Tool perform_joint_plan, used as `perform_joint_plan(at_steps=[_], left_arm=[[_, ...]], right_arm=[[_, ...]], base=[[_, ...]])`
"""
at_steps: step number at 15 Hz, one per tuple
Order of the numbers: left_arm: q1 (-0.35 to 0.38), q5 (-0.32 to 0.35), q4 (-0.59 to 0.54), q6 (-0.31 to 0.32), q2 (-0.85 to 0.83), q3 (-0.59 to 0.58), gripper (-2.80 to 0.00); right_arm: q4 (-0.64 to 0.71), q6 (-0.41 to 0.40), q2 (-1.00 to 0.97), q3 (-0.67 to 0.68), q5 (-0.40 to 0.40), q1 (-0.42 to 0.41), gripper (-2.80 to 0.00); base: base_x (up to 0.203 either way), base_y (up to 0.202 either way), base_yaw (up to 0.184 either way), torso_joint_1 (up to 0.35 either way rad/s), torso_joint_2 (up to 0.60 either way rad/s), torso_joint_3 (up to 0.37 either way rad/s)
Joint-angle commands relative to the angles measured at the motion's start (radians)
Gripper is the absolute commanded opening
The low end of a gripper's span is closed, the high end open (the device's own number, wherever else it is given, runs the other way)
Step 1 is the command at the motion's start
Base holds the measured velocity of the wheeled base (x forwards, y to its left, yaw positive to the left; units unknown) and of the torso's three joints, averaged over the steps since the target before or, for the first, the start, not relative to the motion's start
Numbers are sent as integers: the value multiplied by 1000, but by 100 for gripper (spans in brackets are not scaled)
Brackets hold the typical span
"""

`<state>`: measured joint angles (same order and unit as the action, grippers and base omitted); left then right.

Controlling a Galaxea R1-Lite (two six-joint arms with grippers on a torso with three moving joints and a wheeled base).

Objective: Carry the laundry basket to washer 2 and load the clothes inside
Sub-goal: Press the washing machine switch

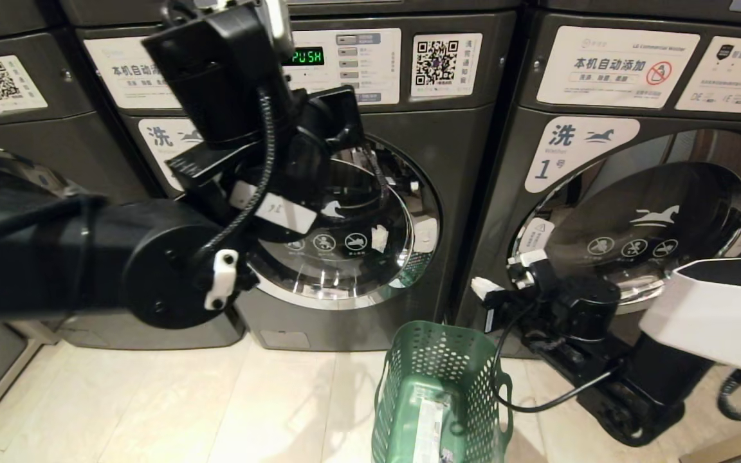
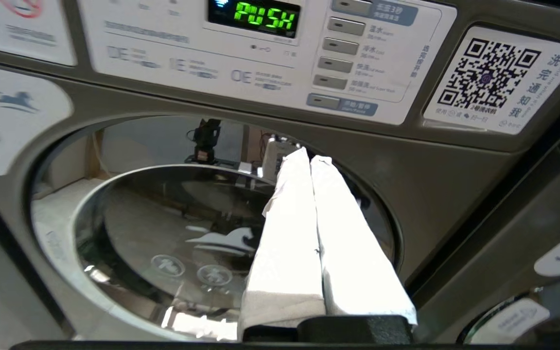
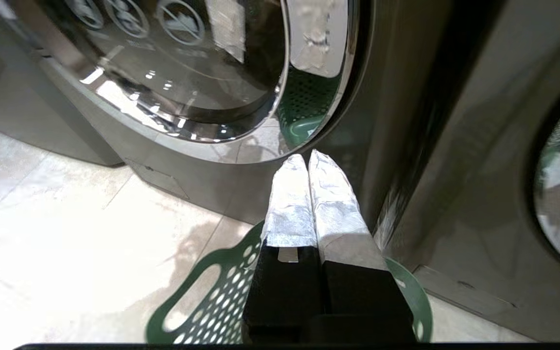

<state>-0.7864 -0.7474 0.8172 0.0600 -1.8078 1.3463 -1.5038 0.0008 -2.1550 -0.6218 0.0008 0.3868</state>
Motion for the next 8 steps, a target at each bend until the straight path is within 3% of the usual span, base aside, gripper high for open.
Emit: perform_joint_plan(at_steps=[1,3,6,8], left_arm=[[6,-3,-4,-1,165,-128,-280],[39,33,-22,-6,310,-304,-280],[189,199,-34,-11,475,-555,-280],[223,248,-40,-40,562,-664,-280]], right_arm=[[-15,-9,221,165,-3,-4,-280],[-22,-20,345,333,-35,-15,-280],[-26,-20,446,521,-104,-38,-280],[-26,-18,522,600,-119,-43,-280]], base=[[0,0,0,0,0,0],[0,0,0,0,0,0],[0,0,0,0,0,0],[0,0,0,0,0,0]])
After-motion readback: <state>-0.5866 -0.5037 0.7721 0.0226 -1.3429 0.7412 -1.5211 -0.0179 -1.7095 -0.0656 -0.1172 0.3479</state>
